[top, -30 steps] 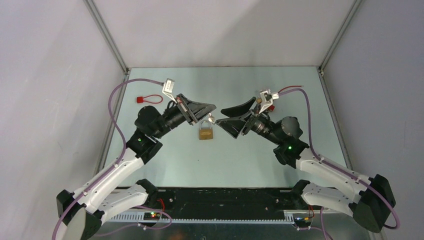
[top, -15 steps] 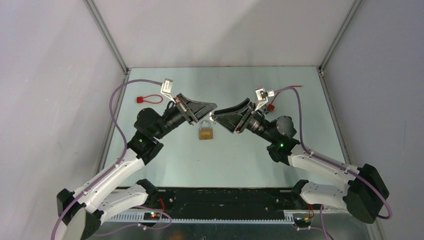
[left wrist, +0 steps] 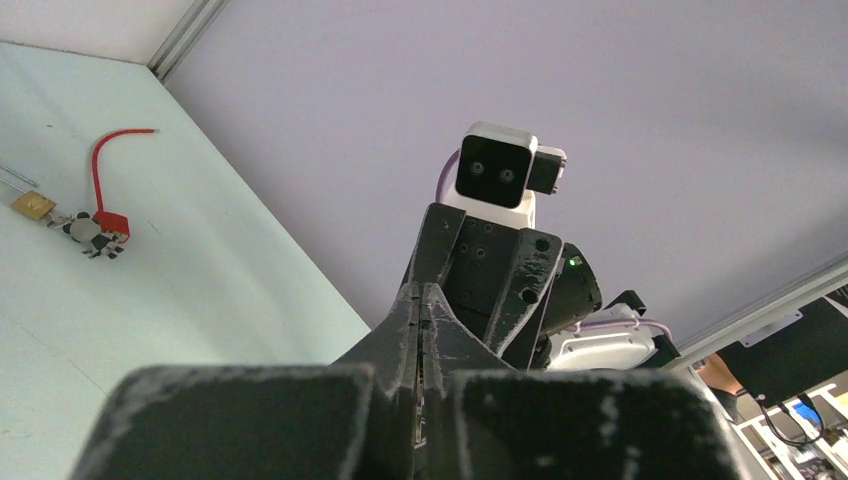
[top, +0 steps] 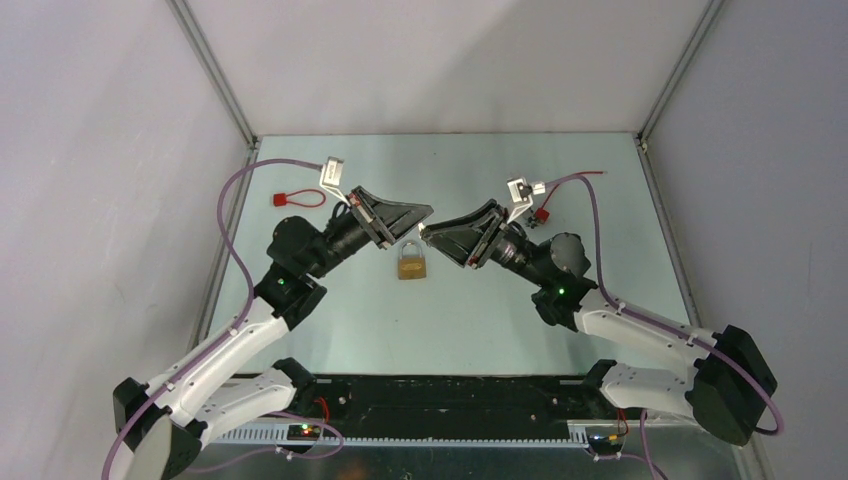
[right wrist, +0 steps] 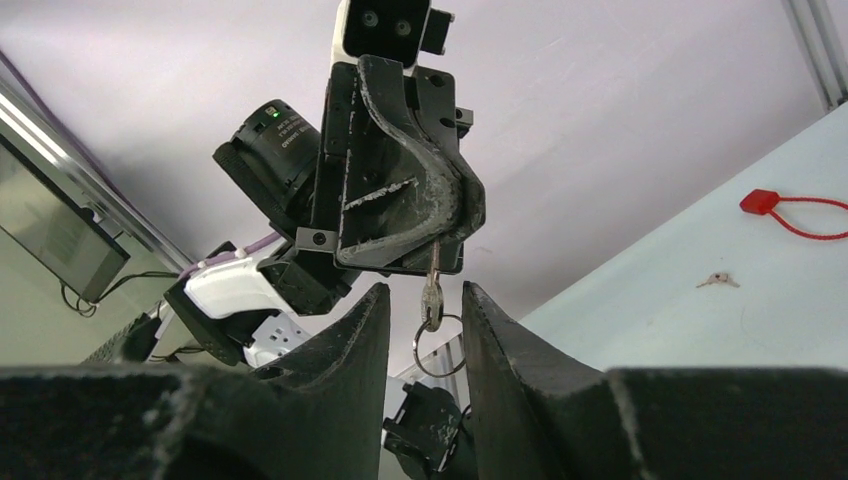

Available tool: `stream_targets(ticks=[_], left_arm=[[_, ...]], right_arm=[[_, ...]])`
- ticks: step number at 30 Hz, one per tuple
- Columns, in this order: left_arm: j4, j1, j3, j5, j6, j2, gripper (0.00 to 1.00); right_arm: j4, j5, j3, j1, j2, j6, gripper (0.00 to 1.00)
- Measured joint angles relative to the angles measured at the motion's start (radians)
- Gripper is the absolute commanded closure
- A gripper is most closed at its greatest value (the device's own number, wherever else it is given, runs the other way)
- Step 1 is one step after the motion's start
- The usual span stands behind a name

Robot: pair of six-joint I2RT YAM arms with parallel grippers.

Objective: Unlock with the key

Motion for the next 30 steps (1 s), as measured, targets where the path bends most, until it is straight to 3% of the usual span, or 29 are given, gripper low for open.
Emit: stream_targets(ticks=[6, 10, 14, 19, 25, 27, 30], left_arm=[[0.0, -0.001, 0.0, 0.0, 0.0, 0.0, 1.0], [0.001, -0.001, 0.0, -0.002, 0.0, -0.002, 1.0], [0.004, -0.001, -0.006, -0.011, 0.002, -0.011, 1.0], [0.013, -0.002, -0.026, -0.026, 0.01, -0.026, 0.99], [-0.01, -0.003, -0.05, -0.061, 0.047, -0.057, 0.77], [-0.044, 0.005, -0.05, -0.085, 0.072, -0.076, 0.57], [-0.132, 0.03, -0.05, -0.147, 0.097, -0.114, 0.37]], right_arm=[[-0.004, 0.0, 0.0, 0.004, 0.012, 0.002, 0.69], [-0.005, 0.003, 0.0, 0.008, 0.012, 0.001, 0.81], [-0.01, 0.007, 0.0, 0.009, 0.012, -0.002, 0.99], [-0.031, 0.019, 0.0, 0.011, 0.007, -0.005, 1.0], [-0.101, 0.038, -0.001, 0.013, -0.025, -0.028, 1.0], [-0.127, 0.051, -0.008, 0.013, -0.044, -0.038, 1.0], [-0.182, 0.077, -0.029, 0.013, -0.093, -0.054, 1.0]])
